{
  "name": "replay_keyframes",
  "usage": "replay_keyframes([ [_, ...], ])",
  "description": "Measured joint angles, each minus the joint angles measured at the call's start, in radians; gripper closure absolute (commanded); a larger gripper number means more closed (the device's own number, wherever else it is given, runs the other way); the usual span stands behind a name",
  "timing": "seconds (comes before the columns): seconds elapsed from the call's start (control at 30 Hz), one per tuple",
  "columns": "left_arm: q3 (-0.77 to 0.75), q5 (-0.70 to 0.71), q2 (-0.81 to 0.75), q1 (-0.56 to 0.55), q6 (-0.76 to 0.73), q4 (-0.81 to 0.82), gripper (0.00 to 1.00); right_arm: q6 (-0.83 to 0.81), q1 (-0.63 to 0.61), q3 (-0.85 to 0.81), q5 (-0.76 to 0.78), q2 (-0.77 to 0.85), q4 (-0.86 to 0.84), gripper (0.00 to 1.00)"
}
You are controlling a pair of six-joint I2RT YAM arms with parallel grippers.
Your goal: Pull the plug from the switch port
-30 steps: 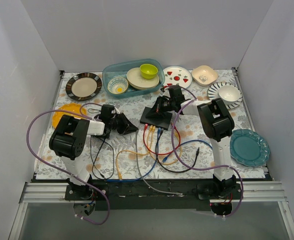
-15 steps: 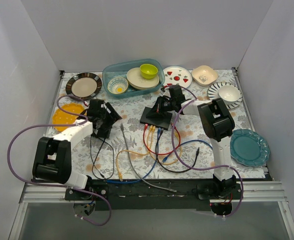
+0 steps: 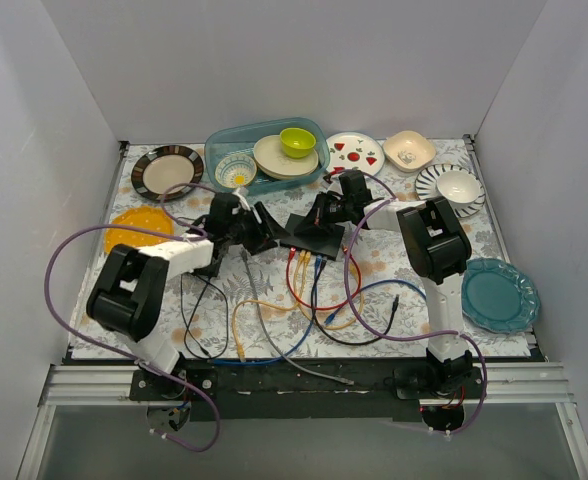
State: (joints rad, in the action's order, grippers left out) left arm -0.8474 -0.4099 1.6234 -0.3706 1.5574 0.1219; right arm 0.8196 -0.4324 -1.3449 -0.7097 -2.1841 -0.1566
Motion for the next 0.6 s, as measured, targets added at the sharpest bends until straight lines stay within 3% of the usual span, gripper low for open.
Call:
replay_keyframes([
  [0.17, 0.000, -0.068, 0.119, -0.088, 0.003, 0.014, 0.49, 0.000, 0.000, 0.002, 0.001, 0.002, 0.000, 0.99],
  [0.47, -0.032, 0.003, 0.187, -0.071, 0.021, 0.010, 0.50, 0.000, 0.001, 0.028, 0.007, 0.019, -0.003, 0.99],
  [0.6, -0.050, 0.027, 0.203, -0.071, 0.023, 0.018, 0.57, 0.000, 0.001, 0.033, 0.007, 0.023, -0.003, 0.99],
])
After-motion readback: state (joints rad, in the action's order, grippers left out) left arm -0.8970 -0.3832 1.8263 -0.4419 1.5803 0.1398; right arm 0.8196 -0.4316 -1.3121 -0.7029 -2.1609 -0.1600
